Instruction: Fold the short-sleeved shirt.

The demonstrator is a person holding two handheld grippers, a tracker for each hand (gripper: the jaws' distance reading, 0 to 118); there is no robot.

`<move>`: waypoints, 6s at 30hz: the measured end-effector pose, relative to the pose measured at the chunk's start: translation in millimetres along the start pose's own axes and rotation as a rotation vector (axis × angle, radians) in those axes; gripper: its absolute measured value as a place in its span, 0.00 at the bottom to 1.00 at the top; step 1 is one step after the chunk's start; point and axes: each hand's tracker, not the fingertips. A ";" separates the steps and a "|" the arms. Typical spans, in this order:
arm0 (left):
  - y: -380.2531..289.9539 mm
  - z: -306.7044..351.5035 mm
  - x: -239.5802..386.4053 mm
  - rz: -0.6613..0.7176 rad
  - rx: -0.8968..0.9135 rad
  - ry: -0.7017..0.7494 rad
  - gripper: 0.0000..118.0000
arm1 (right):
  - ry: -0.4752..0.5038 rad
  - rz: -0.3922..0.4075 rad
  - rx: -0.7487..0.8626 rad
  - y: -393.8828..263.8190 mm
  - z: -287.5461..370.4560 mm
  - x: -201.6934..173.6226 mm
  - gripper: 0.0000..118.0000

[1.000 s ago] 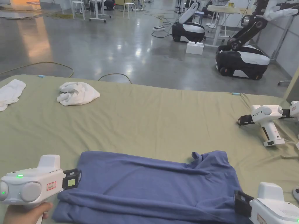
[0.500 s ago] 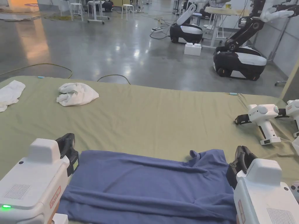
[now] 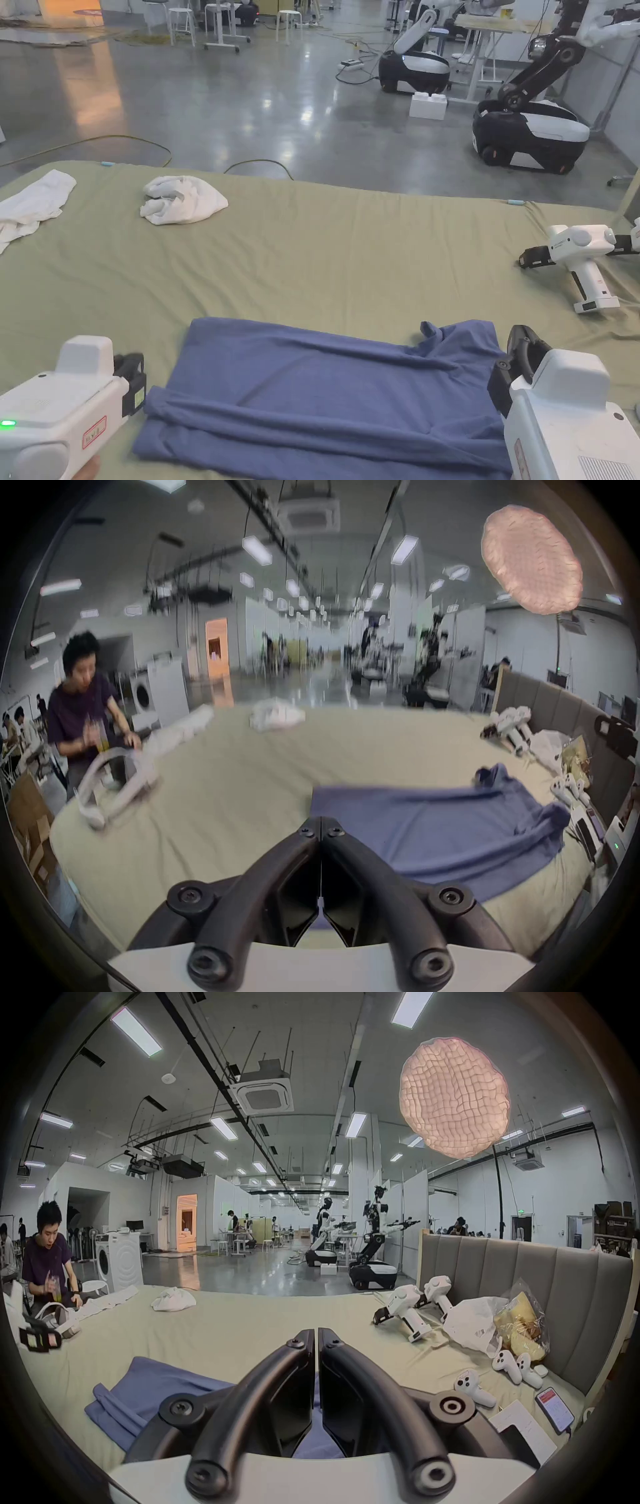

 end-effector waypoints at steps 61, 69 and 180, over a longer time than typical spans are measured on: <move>-24.9 33.5 -24.0 0.049 -0.272 -0.087 0.01 | 0.107 0.109 -0.807 -59.8 -6.6 104.9 0.04; -85.7 74.6 -31.8 0.062 -0.399 -0.081 0.01 | 0.127 0.142 -0.901 -87.1 51.7 105.6 0.04; 0.1 -83.6 -9.1 0.017 -0.175 -0.063 0.00 | 0.132 -0.039 -0.876 -132.1 -208.5 100.8 0.02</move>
